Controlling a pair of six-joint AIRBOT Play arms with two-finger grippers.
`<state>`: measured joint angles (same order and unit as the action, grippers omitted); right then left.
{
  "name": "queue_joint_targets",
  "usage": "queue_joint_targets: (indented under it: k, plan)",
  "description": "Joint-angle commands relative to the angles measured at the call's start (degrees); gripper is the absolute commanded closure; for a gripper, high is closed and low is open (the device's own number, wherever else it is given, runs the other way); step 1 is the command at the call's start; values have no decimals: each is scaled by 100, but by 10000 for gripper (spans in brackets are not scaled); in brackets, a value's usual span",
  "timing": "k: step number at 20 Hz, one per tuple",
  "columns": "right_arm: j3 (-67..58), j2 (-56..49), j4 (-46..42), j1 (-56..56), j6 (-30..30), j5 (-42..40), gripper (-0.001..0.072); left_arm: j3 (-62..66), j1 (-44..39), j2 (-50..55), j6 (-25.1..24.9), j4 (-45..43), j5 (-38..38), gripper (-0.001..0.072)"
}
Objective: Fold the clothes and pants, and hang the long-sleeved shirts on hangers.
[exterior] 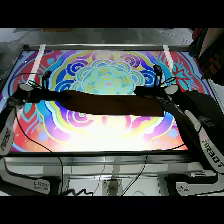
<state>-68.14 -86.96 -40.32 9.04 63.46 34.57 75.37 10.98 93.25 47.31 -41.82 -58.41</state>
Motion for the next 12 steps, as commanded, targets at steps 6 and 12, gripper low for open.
queue_joint_targets:
  k: [6,12]
  plan:
    - [-382,-658,2,1692,343,-1102,700,22,22,-1899,37,24,-487,696]
    - [-2463,-2312,2,2787,1126,-804,700,22,22,-2527,437,24,-487,695]
